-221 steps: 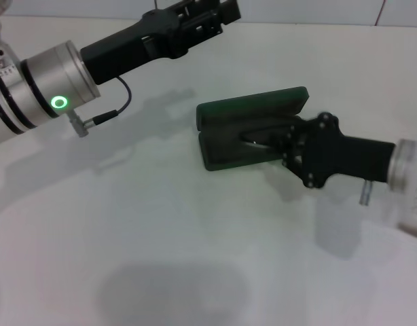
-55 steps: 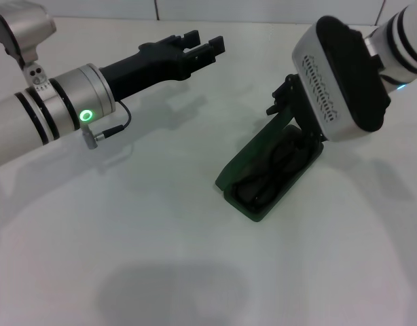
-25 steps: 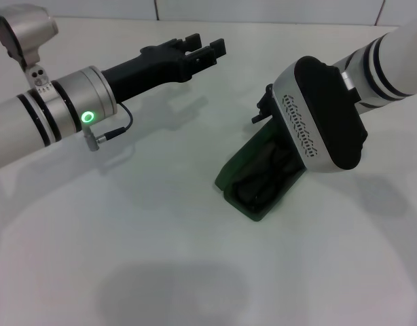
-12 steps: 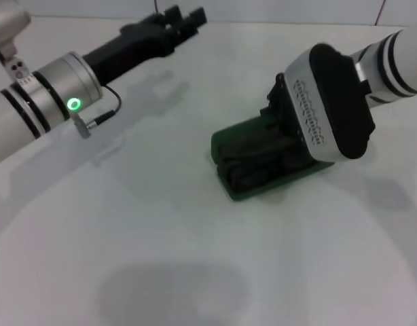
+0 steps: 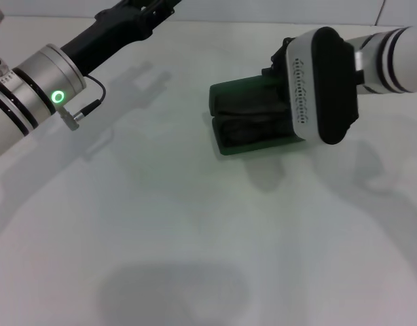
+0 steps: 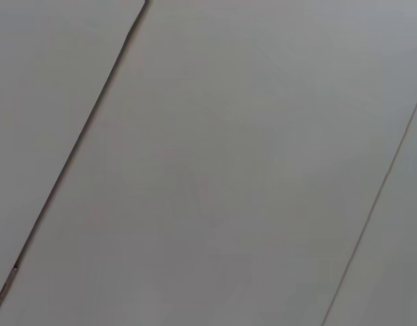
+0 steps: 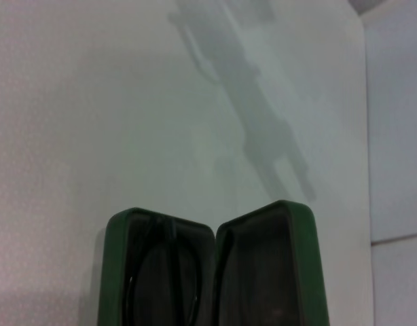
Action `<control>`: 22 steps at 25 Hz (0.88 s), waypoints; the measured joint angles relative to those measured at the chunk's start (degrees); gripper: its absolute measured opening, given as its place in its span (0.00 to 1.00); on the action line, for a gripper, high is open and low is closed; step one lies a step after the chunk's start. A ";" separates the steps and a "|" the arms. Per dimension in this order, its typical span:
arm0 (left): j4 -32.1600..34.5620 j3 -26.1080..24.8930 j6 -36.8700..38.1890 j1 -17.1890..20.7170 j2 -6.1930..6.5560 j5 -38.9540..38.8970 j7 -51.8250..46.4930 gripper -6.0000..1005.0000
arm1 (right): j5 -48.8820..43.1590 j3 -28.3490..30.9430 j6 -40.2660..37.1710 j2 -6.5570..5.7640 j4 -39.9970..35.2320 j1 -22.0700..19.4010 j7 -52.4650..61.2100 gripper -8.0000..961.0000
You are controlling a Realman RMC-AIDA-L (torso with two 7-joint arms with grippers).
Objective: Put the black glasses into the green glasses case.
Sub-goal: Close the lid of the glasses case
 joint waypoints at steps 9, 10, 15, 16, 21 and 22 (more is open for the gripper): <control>-0.01 0.00 -0.06 -0.01 0.04 0.19 0.04 0.63 | -4.67 -1.74 4.20 0.00 1.41 -0.17 7.32 0.16; 0.00 0.00 -0.06 -0.01 0.04 0.21 0.04 0.63 | -4.68 -2.07 4.63 0.00 1.42 -0.39 7.52 0.16; 0.00 0.09 -0.06 -0.08 0.03 0.46 0.06 0.63 | -4.70 -2.67 4.87 0.00 1.40 -1.12 8.01 0.18; 0.00 0.16 -0.06 -0.08 0.03 0.47 0.06 0.63 | -4.71 -2.76 4.87 0.00 1.30 -1.41 8.01 0.19; -0.50 0.18 0.17 -0.05 0.03 0.50 0.06 0.63 | -4.31 -3.20 4.57 0.00 0.32 -2.64 8.25 0.21; -0.60 0.17 0.28 -0.07 0.03 0.50 0.06 0.63 | -4.21 -3.24 4.49 0.00 -0.25 -3.10 8.45 0.21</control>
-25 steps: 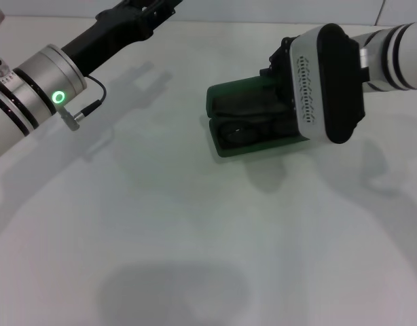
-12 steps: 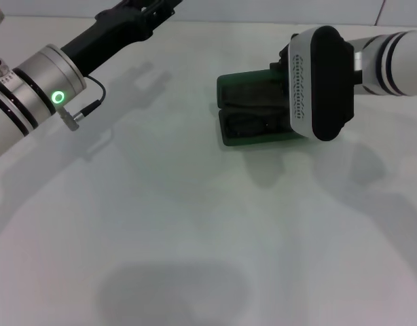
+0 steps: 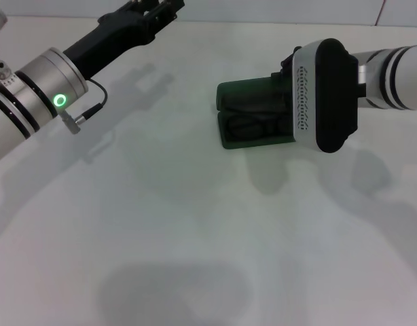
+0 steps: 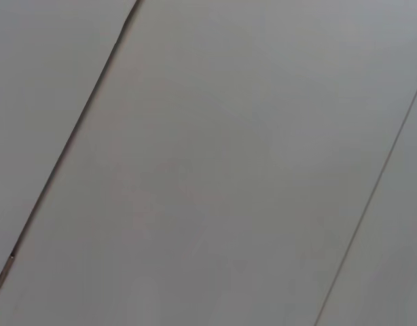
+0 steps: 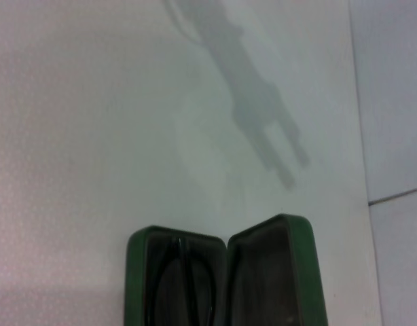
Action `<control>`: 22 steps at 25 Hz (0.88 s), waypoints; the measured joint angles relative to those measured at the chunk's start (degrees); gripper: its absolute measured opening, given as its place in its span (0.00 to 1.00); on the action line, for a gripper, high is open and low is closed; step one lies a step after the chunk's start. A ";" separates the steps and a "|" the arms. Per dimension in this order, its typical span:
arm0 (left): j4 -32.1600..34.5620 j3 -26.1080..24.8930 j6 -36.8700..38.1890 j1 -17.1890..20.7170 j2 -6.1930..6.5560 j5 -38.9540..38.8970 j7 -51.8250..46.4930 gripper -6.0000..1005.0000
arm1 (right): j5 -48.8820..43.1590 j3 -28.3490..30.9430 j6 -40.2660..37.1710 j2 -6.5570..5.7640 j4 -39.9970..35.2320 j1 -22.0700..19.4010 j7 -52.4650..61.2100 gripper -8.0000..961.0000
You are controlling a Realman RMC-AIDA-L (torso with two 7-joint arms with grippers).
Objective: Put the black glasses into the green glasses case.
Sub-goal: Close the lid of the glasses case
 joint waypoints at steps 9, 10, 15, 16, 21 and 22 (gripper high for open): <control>-0.11 0.18 -0.45 -0.41 0.24 0.02 -0.27 0.63 | 5.30 1.01 -4.73 -0.36 -10.43 -7.05 -0.60 0.29; -0.11 0.20 -0.81 -0.47 0.48 0.16 -0.39 0.63 | 6.96 1.64 -6.06 -0.40 -10.82 -7.24 -1.17 0.29; -0.11 0.27 -5.58 -3.15 1.08 5.24 -2.92 0.63 | 23.61 11.83 -19.23 -0.47 -9.00 -8.50 -9.91 0.29; -0.11 0.27 -5.58 -3.15 1.08 5.24 -2.92 0.63 | 27.20 15.04 -22.03 -0.43 -7.10 -8.90 -12.11 0.29; 0.42 0.22 -8.40 -6.54 1.31 15.30 -7.19 0.63 | 37.03 26.64 -28.85 -0.65 5.26 -7.53 -16.87 0.29; 0.49 0.26 -8.43 -7.07 1.38 16.85 -7.69 0.63 | 37.23 28.79 -30.24 -0.66 6.78 -7.42 -16.91 0.29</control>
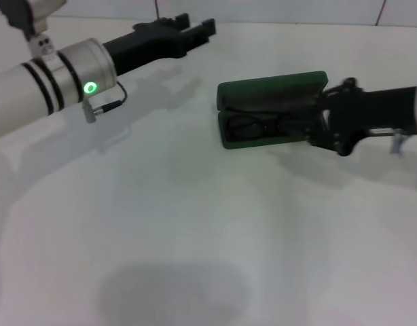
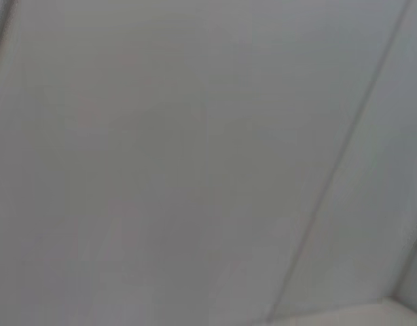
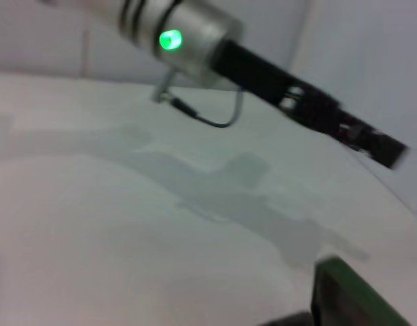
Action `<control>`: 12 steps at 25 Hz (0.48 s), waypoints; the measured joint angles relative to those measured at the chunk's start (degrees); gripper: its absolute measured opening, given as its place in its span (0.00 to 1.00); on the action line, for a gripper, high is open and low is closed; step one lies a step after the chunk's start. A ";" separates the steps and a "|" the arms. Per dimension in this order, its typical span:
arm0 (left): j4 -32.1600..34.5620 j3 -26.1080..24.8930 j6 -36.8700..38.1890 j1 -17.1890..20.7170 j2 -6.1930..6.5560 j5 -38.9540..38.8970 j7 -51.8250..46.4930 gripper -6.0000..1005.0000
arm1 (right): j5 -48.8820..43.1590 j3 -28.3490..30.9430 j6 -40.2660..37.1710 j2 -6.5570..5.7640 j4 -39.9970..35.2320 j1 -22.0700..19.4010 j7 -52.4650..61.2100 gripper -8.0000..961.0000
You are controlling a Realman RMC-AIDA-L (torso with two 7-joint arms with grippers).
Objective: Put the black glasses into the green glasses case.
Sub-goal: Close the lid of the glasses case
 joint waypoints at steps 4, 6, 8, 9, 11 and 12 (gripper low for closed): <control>0.08 0.01 -0.92 -2.77 0.52 5.09 -4.13 0.63 | 0.27 11.40 -9.58 -0.03 5.66 -1.16 -1.52 0.29; 0.10 0.01 -2.45 -4.15 0.60 6.99 -6.11 0.63 | 0.37 14.40 -13.13 -0.04 7.78 -1.89 -2.97 0.29; 0.12 0.00 -5.05 -6.22 0.46 9.97 -8.18 0.63 | 0.46 17.88 -18.03 -0.06 10.04 -3.31 -5.53 0.29; 0.12 0.01 -6.34 -7.42 0.26 11.76 -9.09 0.63 | 0.50 18.30 -18.70 -0.07 10.20 -3.70 -5.89 0.29; 0.11 0.07 -8.49 -9.46 -0.23 16.04 -11.35 0.63 | 0.83 19.21 -19.87 -0.07 10.50 -4.75 -6.51 0.29; 0.09 0.12 -9.56 -10.44 -0.51 18.64 -12.87 0.63 | 1.10 19.52 -20.02 -0.05 10.82 -5.27 -6.60 0.29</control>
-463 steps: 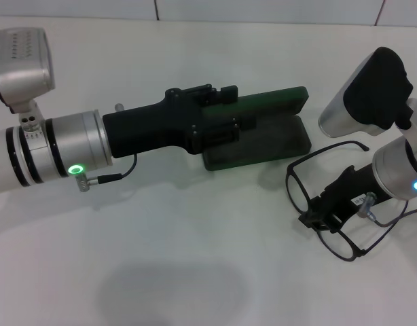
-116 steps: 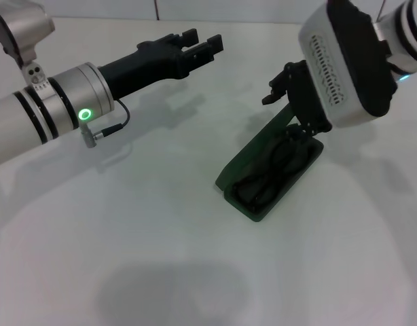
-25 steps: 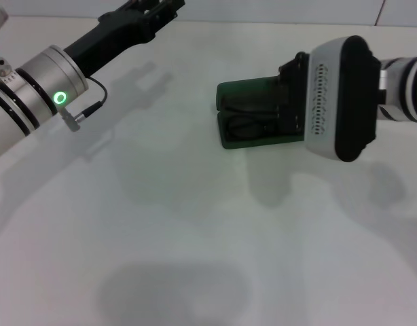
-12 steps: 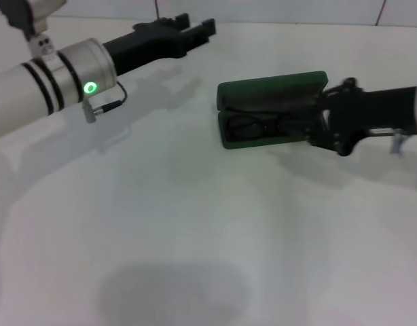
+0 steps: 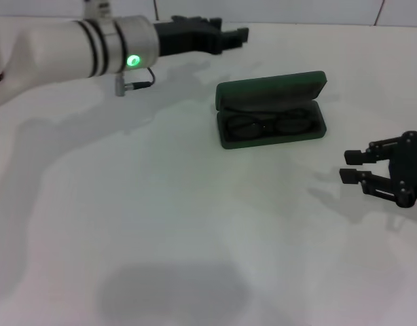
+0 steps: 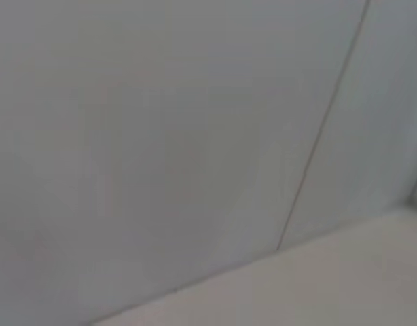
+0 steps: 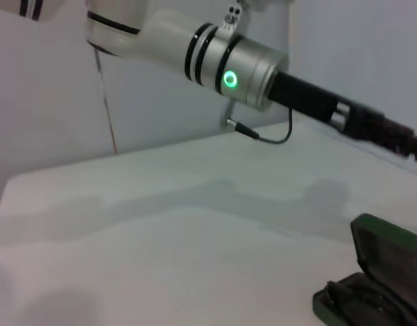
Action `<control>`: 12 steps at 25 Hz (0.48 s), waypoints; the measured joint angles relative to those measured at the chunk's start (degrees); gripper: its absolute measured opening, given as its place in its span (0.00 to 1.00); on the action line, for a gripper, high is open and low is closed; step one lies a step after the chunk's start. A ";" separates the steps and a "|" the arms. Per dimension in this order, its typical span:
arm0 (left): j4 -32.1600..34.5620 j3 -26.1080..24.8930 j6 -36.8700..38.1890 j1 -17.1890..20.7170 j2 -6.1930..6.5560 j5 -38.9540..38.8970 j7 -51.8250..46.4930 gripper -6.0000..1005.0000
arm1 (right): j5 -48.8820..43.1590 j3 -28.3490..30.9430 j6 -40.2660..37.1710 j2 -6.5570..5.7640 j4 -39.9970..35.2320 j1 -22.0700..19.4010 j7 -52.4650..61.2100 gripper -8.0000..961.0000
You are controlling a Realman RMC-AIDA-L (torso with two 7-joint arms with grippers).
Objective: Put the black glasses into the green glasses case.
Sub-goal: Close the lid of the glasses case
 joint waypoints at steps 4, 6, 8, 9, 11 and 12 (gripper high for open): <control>0.00 0.04 -2.22 -1.83 -0.69 6.70 -3.84 0.63 | 0.70 0.22 0.22 0.19 2.78 -0.36 -0.45 0.30; -0.07 0.96 -2.59 -2.47 -0.96 8.28 -4.74 0.63 | 1.11 0.25 0.26 0.20 4.30 -0.39 -1.38 0.30; -0.07 1.94 -2.58 -2.77 -1.01 8.26 -5.16 0.63 | 1.82 0.38 0.36 0.18 5.64 -0.47 -2.49 0.30; -0.06 2.33 -2.53 -3.00 -1.01 8.26 -5.39 0.63 | 2.13 0.55 0.44 0.13 6.06 -0.51 -3.05 0.30; -0.06 3.27 -2.48 -3.41 -1.02 8.37 -5.92 0.63 | 2.32 0.78 0.65 0.17 6.55 -0.59 -3.72 0.30; -0.06 4.00 -2.61 -3.62 -1.03 8.46 -6.32 0.63 | 2.34 0.84 0.70 0.18 6.77 -0.59 -3.97 0.30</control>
